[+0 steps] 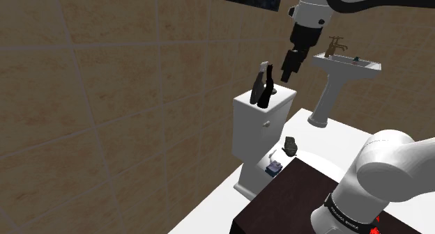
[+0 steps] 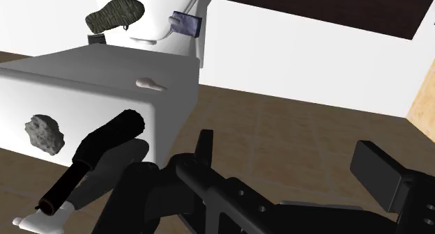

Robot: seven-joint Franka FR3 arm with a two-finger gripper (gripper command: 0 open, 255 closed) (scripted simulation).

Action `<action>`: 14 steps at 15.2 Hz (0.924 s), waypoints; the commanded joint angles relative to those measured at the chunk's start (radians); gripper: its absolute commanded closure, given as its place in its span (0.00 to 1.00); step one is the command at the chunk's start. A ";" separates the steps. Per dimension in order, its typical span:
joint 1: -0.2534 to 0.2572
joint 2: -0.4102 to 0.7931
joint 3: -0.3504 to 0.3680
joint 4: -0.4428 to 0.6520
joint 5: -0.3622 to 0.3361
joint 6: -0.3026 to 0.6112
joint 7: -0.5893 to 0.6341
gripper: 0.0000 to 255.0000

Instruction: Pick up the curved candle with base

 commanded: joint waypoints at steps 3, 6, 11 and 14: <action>-0.026 0.033 -0.002 -0.021 -0.028 0.072 0.025 0.00; -0.067 0.091 -0.007 -0.042 -0.072 0.178 0.067 0.00; -0.141 0.204 -0.013 -0.049 -0.152 0.344 0.147 0.00; -0.188 0.279 -0.017 -0.038 -0.205 0.435 0.203 0.00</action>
